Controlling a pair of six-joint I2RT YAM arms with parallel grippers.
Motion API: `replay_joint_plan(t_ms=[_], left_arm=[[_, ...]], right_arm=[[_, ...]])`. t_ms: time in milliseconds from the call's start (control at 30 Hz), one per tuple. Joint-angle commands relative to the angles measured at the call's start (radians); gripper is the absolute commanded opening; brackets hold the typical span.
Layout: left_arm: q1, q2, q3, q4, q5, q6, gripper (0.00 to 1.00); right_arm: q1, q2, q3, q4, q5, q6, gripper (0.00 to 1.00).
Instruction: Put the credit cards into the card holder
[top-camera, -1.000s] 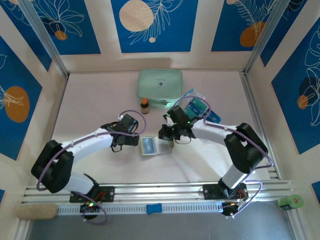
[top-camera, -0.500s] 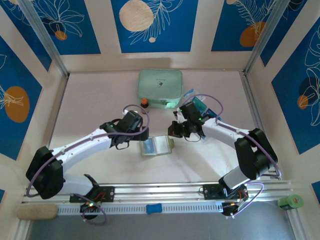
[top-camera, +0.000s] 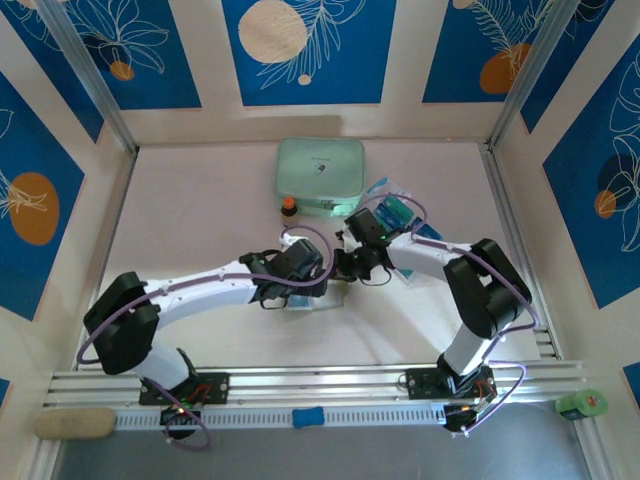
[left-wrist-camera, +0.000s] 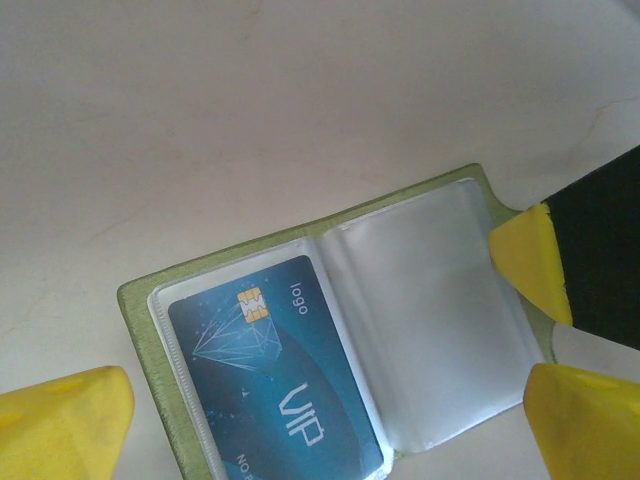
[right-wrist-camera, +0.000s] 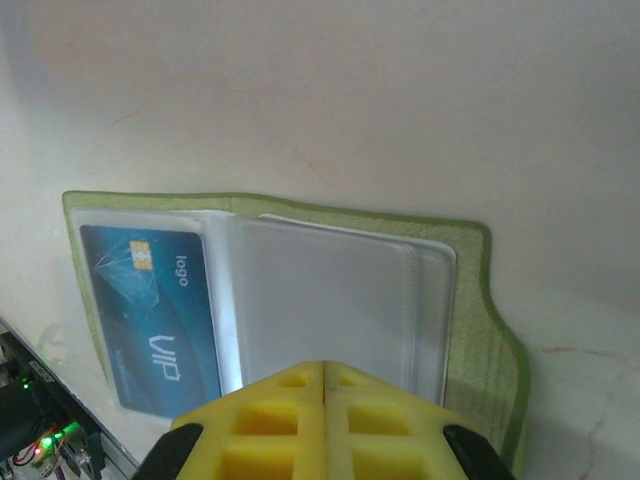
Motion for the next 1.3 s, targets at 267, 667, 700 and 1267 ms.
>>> replay_joint_plan(t_ms=[267, 667, 700, 1267], left_arm=[[-0.008, 0.069, -0.017, 0.029, -0.035, 0.011, 1.00], [-0.008, 0.094, -0.037, 0.028, -0.052, 0.026, 1.00], [-0.008, 0.095, -0.040, 0.028, -0.055, 0.026, 1.00], [-0.008, 0.136, -0.056, 0.031, -0.071, 0.029, 1.00]], right_arm=[[0.008, 0.080, 0.044, -0.029, 0.012, -0.053, 0.02], [0.037, 0.119, 0.039, 0.014, -0.039, -0.013, 0.01], [0.037, 0.117, 0.037, 0.017, -0.041, -0.009, 0.01], [0.028, 0.102, 0.011, 0.052, -0.076, 0.021, 0.00]])
